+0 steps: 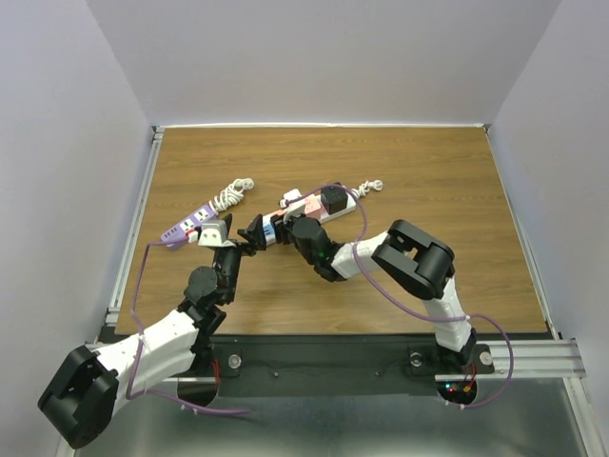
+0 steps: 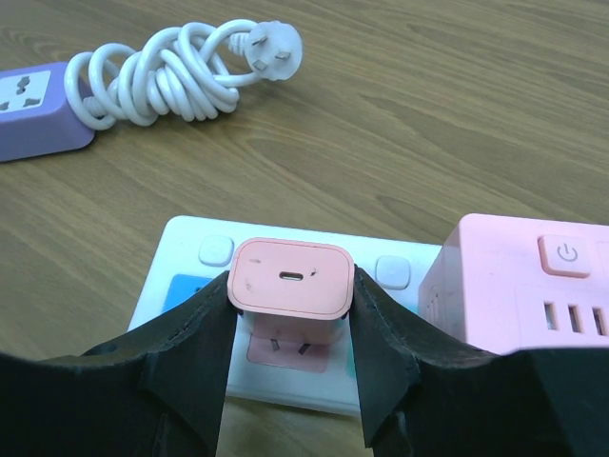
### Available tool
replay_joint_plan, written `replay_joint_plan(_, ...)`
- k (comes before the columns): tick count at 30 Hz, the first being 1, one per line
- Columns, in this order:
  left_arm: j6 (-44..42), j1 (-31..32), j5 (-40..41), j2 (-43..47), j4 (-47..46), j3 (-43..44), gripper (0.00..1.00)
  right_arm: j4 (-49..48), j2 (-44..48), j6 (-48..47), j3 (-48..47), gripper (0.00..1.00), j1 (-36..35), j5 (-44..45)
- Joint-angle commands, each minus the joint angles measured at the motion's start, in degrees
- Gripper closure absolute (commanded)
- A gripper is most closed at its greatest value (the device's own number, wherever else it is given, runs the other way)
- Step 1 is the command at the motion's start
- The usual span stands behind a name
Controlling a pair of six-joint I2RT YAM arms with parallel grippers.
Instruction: Insert the plug
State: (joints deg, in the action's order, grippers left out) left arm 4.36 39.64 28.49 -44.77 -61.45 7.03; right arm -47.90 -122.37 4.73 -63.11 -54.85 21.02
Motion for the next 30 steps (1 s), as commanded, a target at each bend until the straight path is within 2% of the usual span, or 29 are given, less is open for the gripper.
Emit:
replay_joint_plan(1,0.3,-0.3,1.2,0.8,-1.2,0.7,0.13,19.9,-1.6,2.0,4.4,0.89,-1.0,-5.5)
replay_joint_plan(2,0.2,-0.2,1.3,0.8,-1.0,1.0,0.13,19.9,-0.9,1.4,4.1,0.82,-1.1,-5.3)
replay_joint_plan(3,0.2,-0.2,1.5,0.8,-0.9,1.0,0.13,19.8,-0.2,1.0,3.7,0.65,-1.1,-4.9)
replay_joint_plan(5,0.4,-0.3,1.8,0.8,-0.2,1.5,0.13,19.8,1.3,-0.4,2.8,0.46,-1.0,-4.8)
replay_joint_plan(6,0.6,-0.3,1.9,0.8,0.2,1.7,0.13,19.8,1.9,-0.9,1.7,0.32,-1.0,-4.7)
replay_joint_plan(8,0.6,-0.2,2.1,0.6,0.6,2.0,0.13,19.8,3.6,-2.4,0.3,0.2,-0.8,-4.6)
replay_joint_plan(9,0.6,-0.2,2.0,0.4,0.8,2.2,0.13,19.7,4.3,-2.8,0.0,0.17,-0.8,-4.6)
replay_joint_plan(10,0.8,-0.3,2.5,-0.5,2.0,3.2,0.13,17.3,7.8,-4.1,0.7,0.01,-0.8,-6.2)
replay_joint_plan(17,2.0,-0.6,4.6,-0.1,7.4,6.1,0.12,12.0,19.8,-6.4,10.0,0.0,-0.8,-9.3)
replay_joint_plan(20,3.7,-1.0,7.8,0.1,10.7,7.2,0.03,10.7,25.8,-7.0,14.0,0.0,-0.8,-8.7)
replay_joint_plan(24,5.3,-2.2,9.1,0.3,14.3,9.1,0.01,9.5,31.9,-7.6,20.5,0.0,0.4,-5.6)
replay_joint_plan(28,5.8,-2.5,8.8,0.0,17.0,10.8,0.01,7.8,37.0,-4.8,26.2,0.0,8.2,-9.9)
replay_joint_plan(30,6.3,-2.5,9.5,-0.5,17.5,11.3,0.01,4.2,40.7,-0.3,31.3,0.0,15.1,-14.8)
